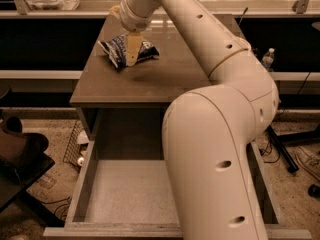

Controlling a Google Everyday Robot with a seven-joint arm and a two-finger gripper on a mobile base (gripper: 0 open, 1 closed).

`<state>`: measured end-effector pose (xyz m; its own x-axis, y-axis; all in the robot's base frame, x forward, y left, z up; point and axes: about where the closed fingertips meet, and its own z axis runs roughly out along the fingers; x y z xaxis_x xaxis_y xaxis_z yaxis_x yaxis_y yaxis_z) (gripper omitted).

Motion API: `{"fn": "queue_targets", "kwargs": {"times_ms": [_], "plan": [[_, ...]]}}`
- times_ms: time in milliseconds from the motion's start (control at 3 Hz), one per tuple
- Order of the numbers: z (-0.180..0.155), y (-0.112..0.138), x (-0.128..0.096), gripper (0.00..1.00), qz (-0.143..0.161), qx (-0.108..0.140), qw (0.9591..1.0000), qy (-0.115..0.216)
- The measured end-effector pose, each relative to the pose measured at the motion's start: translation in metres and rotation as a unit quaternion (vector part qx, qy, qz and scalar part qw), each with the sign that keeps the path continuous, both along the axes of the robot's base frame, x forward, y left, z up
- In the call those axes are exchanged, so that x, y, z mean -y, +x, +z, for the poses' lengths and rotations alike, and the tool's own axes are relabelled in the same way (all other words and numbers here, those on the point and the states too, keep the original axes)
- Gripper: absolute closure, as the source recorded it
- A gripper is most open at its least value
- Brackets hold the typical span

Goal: Place blue chip bag into top drawer

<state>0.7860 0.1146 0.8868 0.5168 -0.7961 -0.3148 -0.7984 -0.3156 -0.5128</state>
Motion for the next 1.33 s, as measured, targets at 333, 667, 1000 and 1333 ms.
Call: {"fn": "queue_targets", "kwargs": {"times_ms": [333, 667, 1000, 1333], "plan": [[0.0, -0.001, -0.001, 0.0, 0.001, -0.001, 1.0, -0.001], [-0.008, 0.004, -0.006, 0.0, 0.005, -0.001, 0.9998, 0.018], [-0.026, 0.016, -0.023, 0.23, 0.024, -0.008, 0.9992, 0.03], [-0.028, 0.014, -0.024, 0.46, 0.025, -0.01, 0.9992, 0.028]]}}
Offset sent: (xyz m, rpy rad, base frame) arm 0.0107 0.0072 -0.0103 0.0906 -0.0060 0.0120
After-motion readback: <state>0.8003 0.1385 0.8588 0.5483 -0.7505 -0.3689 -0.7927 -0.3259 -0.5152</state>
